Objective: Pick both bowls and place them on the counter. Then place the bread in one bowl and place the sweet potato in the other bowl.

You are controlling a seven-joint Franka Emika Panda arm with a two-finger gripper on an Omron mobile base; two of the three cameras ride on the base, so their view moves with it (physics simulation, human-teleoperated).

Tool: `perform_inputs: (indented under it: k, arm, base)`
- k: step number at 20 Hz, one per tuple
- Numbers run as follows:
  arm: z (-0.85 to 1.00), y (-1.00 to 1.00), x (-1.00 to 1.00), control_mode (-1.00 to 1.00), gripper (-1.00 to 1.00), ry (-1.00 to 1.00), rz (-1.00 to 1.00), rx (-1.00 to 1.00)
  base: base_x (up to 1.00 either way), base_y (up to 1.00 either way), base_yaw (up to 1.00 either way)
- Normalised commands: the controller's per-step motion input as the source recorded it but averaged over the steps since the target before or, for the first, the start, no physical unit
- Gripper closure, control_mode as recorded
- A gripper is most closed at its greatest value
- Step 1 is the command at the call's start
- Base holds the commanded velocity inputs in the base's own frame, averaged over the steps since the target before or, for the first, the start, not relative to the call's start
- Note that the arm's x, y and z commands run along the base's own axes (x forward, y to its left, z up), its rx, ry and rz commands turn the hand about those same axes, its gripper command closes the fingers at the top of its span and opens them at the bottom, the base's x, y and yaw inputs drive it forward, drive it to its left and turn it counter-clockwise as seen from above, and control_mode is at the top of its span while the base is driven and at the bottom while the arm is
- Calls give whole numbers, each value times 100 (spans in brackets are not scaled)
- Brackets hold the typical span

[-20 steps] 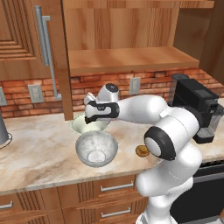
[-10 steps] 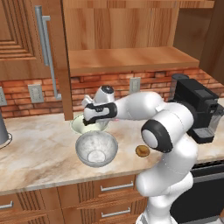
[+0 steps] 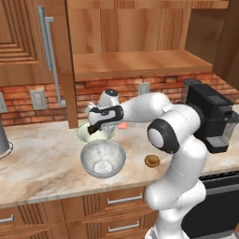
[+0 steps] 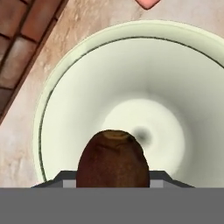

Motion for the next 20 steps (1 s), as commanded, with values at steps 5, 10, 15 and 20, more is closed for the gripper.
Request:
perform_inputs:
  k: [5,10,15,20]
  arm:
    - [-17,0,16,-100,100,12,0,-4]
    - [-14,0,18,-100,100,9,0,-4]
    - [-13,3,9,-100,100,9,0,-4]
    - [-16,5,8,-100,100,8,0,-4]
  base:
    - [0,0,0]
    - [0,0,0]
    - [0,0,0]
    - [0,0,0]
